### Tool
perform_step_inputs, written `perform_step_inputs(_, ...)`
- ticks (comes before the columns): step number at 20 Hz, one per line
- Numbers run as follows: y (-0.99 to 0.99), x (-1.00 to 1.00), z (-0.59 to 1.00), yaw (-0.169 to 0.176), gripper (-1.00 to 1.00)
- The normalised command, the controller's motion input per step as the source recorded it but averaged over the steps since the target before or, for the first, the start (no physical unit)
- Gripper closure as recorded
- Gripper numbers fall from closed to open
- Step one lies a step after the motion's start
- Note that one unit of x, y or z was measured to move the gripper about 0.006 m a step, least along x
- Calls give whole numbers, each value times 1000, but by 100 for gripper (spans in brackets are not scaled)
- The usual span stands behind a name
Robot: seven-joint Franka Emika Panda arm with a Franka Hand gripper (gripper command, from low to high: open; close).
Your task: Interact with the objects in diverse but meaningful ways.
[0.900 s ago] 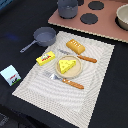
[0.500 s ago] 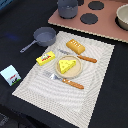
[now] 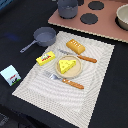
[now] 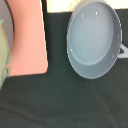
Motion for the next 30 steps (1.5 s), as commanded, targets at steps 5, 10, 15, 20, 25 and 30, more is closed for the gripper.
perform_step_inputs(5,-111,721,-90,-47,-100)
perform_step_inputs(10,-184,637,-166,-55,-100)
perform_step_inputs(15,-189,667,-238,-51,-100)
perform_step_inputs(20,-73,461,-305,-42,-100)
perform_step_inputs(25,0,358,-351,-34,-100)
perform_step_inputs(30,0,282,-373,-39,-100)
